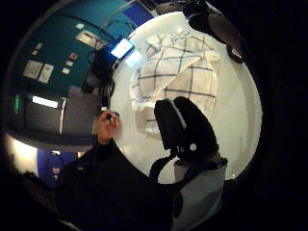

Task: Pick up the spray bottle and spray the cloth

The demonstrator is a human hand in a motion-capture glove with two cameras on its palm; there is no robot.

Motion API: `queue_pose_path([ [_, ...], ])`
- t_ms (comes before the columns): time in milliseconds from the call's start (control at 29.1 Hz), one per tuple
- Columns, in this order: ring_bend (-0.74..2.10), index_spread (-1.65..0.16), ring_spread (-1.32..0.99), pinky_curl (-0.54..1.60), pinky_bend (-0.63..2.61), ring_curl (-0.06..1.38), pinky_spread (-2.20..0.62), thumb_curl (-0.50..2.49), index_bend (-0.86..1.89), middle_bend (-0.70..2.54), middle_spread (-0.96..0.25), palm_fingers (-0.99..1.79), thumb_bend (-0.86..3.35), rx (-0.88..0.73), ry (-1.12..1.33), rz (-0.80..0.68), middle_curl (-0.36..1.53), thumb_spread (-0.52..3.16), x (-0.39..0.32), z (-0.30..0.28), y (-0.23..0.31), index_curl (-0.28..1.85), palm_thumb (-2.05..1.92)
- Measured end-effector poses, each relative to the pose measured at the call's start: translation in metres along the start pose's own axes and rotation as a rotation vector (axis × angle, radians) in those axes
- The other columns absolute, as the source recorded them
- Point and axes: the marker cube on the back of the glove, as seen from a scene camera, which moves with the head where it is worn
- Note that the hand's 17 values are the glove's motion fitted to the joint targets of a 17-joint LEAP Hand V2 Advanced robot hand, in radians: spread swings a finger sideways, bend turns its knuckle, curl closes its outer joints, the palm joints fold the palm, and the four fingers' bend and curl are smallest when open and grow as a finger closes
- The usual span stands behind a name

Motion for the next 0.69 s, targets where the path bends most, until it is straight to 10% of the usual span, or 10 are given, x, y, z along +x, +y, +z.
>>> queue_pose_path([
  [687, 0.41, -0.39, -0.08, 0.29, 0.20, 0.31, 0.22, 0.25, 0.13, 0.23, -0.07, 0.77, 0.05, 0.164, 0.051, 0.300, 0.33, 1.23, 0.080, -0.014, -0.056, 0.28, 0.63],
])
